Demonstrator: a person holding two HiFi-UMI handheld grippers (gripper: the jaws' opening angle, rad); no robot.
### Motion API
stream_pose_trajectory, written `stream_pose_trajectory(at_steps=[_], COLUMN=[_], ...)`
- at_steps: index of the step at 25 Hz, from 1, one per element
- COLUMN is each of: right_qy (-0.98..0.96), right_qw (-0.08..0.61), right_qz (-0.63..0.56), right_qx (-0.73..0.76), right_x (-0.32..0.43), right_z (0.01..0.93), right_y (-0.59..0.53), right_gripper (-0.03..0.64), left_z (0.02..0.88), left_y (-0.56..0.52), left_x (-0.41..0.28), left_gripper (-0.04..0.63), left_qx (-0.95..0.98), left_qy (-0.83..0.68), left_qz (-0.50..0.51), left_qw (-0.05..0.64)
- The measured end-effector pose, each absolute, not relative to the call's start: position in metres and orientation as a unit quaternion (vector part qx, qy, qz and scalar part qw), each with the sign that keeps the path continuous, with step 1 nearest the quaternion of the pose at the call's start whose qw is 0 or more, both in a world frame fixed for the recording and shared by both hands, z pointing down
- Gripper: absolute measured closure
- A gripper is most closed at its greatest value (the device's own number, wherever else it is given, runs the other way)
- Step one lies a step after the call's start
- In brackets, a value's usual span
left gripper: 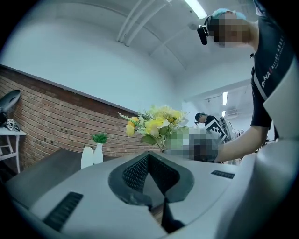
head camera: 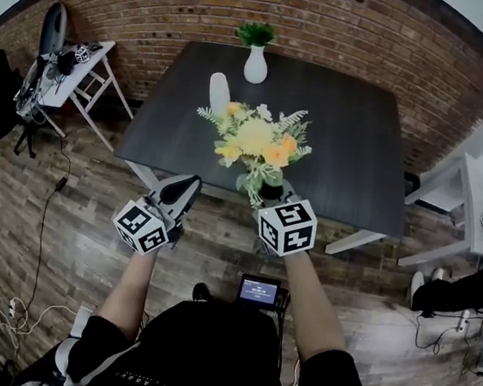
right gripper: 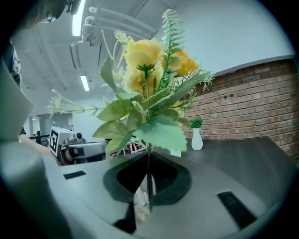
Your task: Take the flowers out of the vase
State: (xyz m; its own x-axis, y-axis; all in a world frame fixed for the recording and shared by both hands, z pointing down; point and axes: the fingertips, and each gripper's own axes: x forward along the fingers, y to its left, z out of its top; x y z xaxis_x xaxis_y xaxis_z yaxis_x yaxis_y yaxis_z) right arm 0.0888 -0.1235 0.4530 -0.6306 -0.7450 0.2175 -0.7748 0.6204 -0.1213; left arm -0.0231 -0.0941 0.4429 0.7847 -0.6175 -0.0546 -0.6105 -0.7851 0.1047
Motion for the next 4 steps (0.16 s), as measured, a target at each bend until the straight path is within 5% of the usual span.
stream_pose_trajectory(at_steps=[4], right_qy=[-0.899], right_qw=[0.07], right_qz=[0.103], right_qx=[0.421], right_x=[0.0887], right_z=[0.4525], right_y=[-0.1264], right_gripper=[0.591], left_z=[0.4429], left_y=[-0.0961], left_x=[-0.0214], left_gripper=[0.592], left_qx=[0.944], left_qy=[-0.323], left_qz=[-0.048], left_qw=[0.045])
